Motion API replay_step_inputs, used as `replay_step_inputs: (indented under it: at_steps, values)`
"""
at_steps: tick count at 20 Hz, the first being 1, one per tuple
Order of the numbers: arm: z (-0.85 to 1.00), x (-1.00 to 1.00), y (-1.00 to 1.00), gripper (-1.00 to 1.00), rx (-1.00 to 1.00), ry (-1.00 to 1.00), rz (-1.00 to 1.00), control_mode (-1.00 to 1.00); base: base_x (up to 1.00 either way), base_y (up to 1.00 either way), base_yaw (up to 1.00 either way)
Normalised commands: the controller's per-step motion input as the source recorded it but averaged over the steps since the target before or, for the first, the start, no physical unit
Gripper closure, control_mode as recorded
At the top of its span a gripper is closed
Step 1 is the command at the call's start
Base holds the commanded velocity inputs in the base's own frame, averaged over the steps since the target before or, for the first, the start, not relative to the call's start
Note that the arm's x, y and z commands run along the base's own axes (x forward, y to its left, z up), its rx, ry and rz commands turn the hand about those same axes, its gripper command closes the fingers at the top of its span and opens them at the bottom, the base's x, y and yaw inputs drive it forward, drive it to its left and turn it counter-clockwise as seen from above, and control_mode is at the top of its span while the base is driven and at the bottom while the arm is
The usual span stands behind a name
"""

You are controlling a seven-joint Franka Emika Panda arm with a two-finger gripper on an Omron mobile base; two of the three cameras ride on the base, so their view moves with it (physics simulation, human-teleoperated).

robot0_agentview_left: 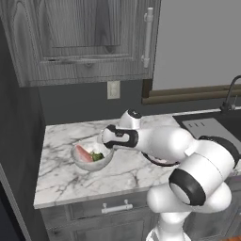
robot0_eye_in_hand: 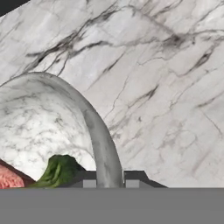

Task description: Place the bowl containing the steak and broccoli in the microwave. Close the microwave door and press the start button to microwave the meal.

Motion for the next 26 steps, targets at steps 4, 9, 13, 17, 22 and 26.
replay_step_inputs:
  at_steps: [4, 9, 13, 17, 22, 26]
  values:
    - [0.00, 0.00, 0.00, 1.00, 0.00, 0.00, 0.00, -1.00, 0.00, 0.00, 0.00]
    - [0.05, -0.06, -0.16, 1.00, 0.04, -0.01, 0.00, -1.00, 0.00, 0.00, 0.00]
    - [0.46, -0.31, -0.61, 1.00, 0.14, -0.05, 0.00, -1.00, 0.00, 0.00, 0.00]
    - [0.71, -0.35, -0.82, 1.00, 0.12, -0.01, -0.02, -1.00, 0.00, 0.00, 0.00]
    - [0.90, -0.39, -0.76, 1.00, 0.11, -0.02, 0.00, -1.00, 0.00, 0.00, 0.00]
    - [0.81, -0.73, -0.60, 1.00, 0.00, 0.00, 0.00, -1.00, 0.00, 0.00, 0.00]
